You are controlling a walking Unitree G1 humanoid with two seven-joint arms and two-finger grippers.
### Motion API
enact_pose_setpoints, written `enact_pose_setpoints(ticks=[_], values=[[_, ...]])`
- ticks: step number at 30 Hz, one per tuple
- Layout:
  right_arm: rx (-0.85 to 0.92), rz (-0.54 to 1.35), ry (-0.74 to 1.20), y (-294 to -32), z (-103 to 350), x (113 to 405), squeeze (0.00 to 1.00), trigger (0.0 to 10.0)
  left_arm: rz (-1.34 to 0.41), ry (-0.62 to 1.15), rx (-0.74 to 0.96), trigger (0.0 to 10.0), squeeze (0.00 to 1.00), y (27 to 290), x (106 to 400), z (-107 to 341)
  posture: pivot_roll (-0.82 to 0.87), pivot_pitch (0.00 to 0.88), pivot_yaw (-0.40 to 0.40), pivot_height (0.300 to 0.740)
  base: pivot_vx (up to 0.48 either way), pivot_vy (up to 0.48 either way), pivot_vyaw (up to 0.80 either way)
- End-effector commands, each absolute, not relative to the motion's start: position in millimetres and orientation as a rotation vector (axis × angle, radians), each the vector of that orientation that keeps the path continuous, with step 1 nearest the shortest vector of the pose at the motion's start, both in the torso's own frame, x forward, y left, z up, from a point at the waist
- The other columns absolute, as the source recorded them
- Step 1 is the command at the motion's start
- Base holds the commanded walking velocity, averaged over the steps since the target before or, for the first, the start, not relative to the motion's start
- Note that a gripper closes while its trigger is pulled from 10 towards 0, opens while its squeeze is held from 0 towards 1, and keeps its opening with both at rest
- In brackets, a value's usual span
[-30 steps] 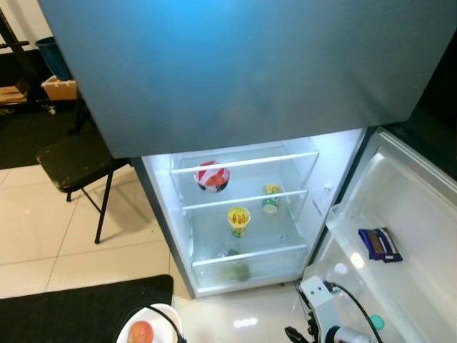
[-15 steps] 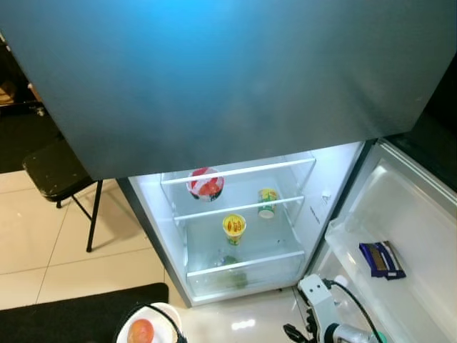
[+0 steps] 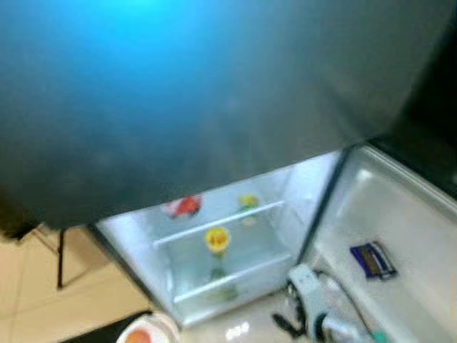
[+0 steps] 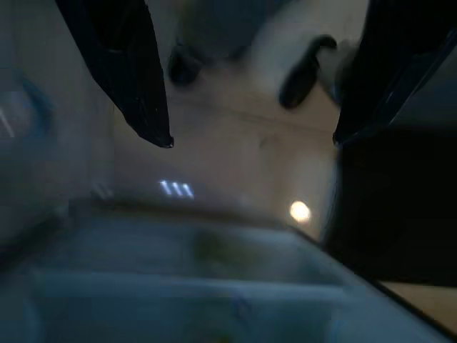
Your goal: Restocking fridge
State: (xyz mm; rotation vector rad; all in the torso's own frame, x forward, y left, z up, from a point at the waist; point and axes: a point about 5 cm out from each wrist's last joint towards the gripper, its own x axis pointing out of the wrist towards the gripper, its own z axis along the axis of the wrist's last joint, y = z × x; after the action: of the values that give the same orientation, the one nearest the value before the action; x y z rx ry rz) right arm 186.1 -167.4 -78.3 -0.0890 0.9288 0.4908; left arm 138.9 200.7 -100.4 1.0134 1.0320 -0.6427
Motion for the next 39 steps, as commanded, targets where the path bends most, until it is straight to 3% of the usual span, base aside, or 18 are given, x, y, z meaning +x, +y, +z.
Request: enact_pose_setpoints(ticks=[1,7,39], values=[[-0.069,0.523,0.863,-148.8,-70.4,202.4,0.0,10.0,-0.641,1.095,1.024,10.0,0.0,210.9,121.5,-104.7,-0.08,0.0,0.022,0.74,0.277,0.0,0.0],[-0.07,0.527,0.863,-148.5,-70.2,202.6,0.0,10.0,-0.64,1.084,1.03,10.0,0.0,211.0,122.3,-104.3,-0.08,0.0,0.022,0.74,0.27,0.0,0.0],[-0.077,0.557,0.878,-146.6,-72.4,198.0,0.0,10.0,-0.669,1.051,0.975,10.0,0.0,199.7,129.0,-103.6,-0.08,0.0,0.024,0.74,0.0,-0.071,0.0]])
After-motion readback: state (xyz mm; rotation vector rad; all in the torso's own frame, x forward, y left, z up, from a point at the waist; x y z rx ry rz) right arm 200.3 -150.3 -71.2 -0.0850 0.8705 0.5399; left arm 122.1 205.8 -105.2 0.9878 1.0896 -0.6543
